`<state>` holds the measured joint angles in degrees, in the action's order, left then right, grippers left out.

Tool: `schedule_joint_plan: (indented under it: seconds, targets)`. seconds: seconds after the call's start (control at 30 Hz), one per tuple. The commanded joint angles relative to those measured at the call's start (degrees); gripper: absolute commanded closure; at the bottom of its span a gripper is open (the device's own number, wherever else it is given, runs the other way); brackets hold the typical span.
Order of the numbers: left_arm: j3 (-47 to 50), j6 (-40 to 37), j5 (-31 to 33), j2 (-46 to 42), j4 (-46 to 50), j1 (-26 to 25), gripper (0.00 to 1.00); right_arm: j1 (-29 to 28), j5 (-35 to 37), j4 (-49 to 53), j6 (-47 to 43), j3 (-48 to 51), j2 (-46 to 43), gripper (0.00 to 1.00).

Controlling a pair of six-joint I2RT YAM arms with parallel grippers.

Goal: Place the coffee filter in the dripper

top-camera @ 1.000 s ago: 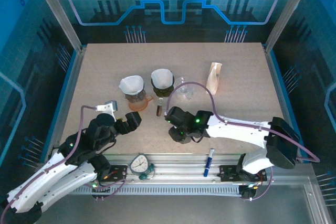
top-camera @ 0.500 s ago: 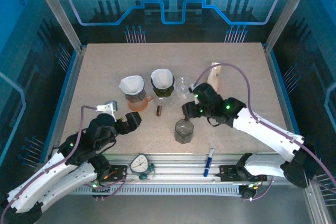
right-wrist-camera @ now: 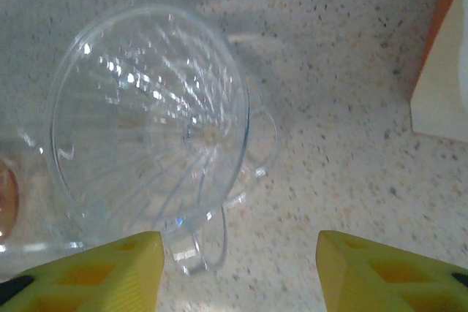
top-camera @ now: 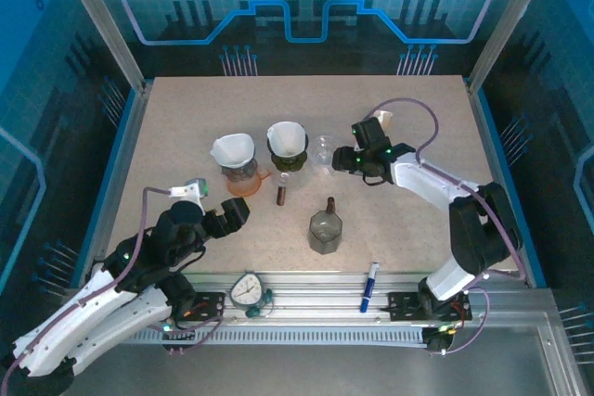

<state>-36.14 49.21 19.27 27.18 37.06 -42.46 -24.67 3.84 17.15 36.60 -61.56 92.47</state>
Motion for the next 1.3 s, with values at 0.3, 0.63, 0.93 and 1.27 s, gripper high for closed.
schedule_joint_plan:
  seconds: [0.3,0.63,0.93,1.27]
  targets:
    - [0.46,-0.06,1.30,-0.99,1.44,0.54,0.01,3.82,-4.30,-1.04,5.19,-9.33,10.64,0.47]
    - [0.41,-0.28,1.70,-1.48,1.91,0.47,0.01,3.85,-4.54,-1.40,5.53,-8.78,11.02,0.73]
    - [0.46,-0.32,1.75,-2.07,2.29,0.45,0.01,3.84,-4.22,-1.90,5.44,-6.98,7.95,0.99]
    - [0.12,-0.54,1.83,-2.22,2.53,0.49,0.01,4.52,-2.16,-0.70,3.80,-1.39,-2.27,1.00]
